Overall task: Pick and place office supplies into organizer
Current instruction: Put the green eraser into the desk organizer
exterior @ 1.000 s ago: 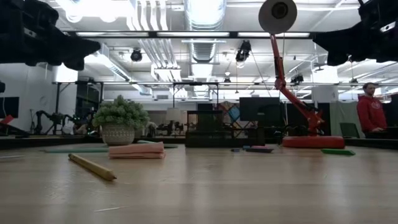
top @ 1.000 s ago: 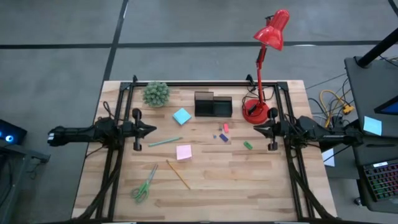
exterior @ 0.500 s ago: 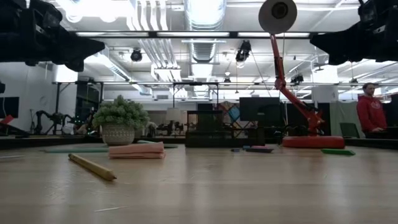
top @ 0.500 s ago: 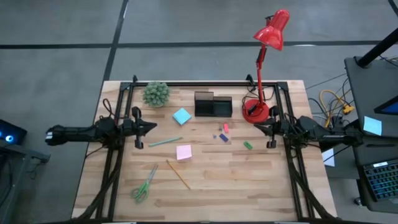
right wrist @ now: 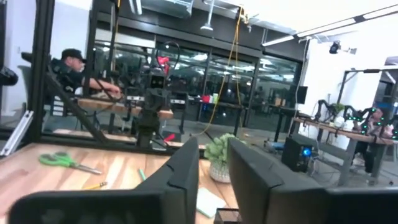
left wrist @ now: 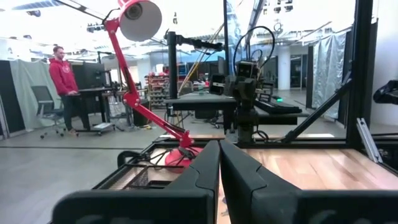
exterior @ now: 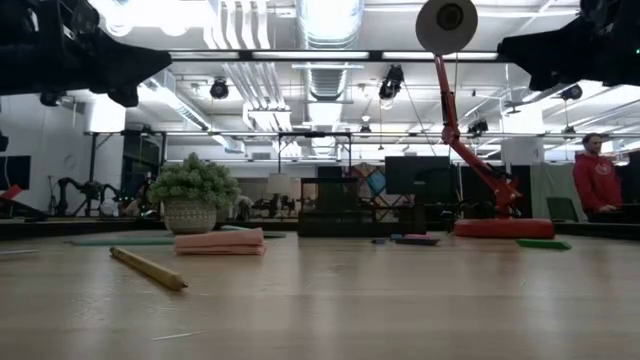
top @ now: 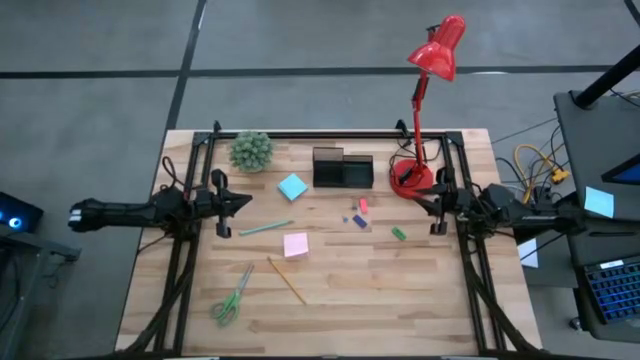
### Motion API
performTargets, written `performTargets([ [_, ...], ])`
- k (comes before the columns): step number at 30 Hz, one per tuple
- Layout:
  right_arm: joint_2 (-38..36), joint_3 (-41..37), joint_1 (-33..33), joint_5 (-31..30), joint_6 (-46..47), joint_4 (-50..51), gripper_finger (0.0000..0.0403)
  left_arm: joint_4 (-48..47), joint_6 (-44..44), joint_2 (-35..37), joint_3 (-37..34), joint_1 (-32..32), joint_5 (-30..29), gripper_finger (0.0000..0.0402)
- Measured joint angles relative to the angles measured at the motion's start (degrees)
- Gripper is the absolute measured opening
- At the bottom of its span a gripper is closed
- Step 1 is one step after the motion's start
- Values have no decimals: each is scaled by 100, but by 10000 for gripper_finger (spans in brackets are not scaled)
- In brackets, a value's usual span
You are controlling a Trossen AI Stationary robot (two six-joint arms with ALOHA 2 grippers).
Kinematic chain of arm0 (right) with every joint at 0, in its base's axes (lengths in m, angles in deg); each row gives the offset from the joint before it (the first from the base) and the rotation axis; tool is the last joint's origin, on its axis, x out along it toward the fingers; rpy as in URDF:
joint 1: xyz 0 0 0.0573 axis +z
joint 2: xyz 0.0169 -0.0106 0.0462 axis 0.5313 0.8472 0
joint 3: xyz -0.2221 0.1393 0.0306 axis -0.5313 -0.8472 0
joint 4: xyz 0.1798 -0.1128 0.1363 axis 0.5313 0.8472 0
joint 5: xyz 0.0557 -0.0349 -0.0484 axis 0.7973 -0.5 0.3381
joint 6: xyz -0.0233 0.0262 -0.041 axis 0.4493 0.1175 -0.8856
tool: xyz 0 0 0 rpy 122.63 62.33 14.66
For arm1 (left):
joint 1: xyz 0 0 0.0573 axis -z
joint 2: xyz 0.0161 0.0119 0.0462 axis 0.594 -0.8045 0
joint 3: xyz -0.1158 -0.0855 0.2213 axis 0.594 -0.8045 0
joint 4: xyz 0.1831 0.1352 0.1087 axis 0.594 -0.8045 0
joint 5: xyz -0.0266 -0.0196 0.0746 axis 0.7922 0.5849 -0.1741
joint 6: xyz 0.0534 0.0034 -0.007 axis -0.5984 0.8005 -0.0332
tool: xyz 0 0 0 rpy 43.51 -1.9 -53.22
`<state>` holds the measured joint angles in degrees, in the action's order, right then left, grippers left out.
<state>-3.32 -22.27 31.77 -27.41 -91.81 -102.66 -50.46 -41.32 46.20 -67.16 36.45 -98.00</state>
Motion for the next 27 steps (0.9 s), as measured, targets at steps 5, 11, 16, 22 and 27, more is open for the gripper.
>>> performTargets([
  [5, 324, 248, 0, 2, 433, 29, 121, 20, -4, 4, 0, 0, 0, 0],
  [11, 902, 812, 0, 3, 1097, 708, 140, 123, -9, 2, 0, 1, 0, 0],
  [16, 1386, 1397, 4, 4, 1395, 1311, 141, 124, -9, 2, 0, 1, 0, 0],
  [22, 1992, 2082, 4, 7, 1639, 2179, 137, 119, -9, -13, 0, 0, 0, 0],
  [27, 2400, 2537, 4, 15, 2016, 2771, 132, 119, -9, -11, 0, 2, 0, 0],
])
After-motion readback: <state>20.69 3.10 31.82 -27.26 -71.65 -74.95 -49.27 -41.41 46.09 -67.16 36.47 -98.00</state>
